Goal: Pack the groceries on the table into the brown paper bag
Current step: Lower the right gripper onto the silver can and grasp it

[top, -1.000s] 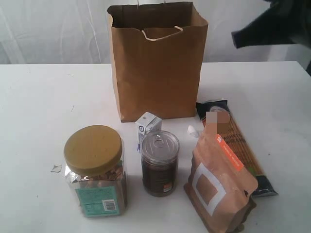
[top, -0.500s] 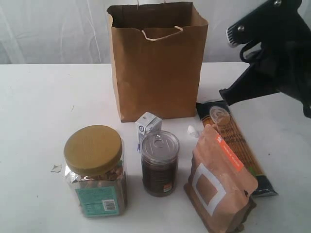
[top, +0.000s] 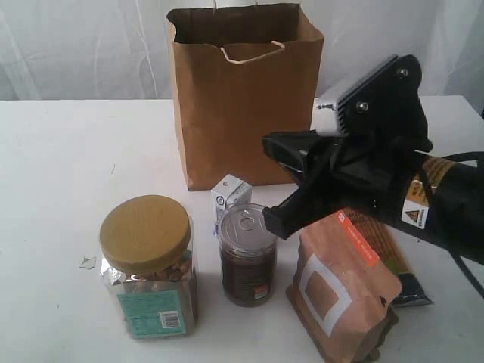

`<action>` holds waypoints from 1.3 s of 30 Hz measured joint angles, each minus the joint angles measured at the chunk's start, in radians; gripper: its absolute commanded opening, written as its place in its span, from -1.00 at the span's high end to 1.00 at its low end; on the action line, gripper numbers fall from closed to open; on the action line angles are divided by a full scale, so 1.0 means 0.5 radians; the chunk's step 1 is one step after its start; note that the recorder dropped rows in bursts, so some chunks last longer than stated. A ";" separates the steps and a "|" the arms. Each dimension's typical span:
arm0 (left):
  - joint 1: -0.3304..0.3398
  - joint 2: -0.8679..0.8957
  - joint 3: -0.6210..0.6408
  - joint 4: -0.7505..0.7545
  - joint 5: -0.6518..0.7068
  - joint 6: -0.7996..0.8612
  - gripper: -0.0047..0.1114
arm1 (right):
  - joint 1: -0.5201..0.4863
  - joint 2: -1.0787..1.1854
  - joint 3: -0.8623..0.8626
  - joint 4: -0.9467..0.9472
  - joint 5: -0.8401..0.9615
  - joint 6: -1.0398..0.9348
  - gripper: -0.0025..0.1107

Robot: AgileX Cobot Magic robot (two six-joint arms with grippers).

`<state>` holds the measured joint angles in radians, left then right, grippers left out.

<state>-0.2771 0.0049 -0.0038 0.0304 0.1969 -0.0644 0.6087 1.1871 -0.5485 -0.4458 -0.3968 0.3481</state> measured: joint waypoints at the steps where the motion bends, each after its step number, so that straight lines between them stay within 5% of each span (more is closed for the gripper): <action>1: 0.000 0.000 0.000 0.000 0.000 0.000 0.92 | 0.000 0.014 0.010 -0.034 -0.005 0.098 0.96; 10: 0.000 0.000 0.000 0.000 0.000 0.000 0.92 | 0.000 0.206 0.283 -0.513 -0.540 0.246 0.82; 13: 0.000 0.000 0.000 0.000 0.000 0.000 0.92 | 0.000 0.219 0.300 -0.599 -0.552 0.246 0.42; 18: 0.000 0.000 0.000 0.000 0.000 0.000 0.92 | 0.000 0.223 0.300 -0.659 -0.479 0.265 -0.64; 20: 0.000 0.000 0.000 0.000 0.000 0.000 0.92 | 0.000 0.223 0.300 -0.671 -0.454 0.251 -0.85; 39: 0.000 0.000 0.000 0.000 0.000 0.000 0.92 | 0.000 0.672 0.026 -0.413 -0.114 0.141 -0.89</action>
<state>-0.2771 0.0049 -0.0038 0.0304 0.1969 -0.0644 0.6087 1.5229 -0.5356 -0.6521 -0.4540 0.4185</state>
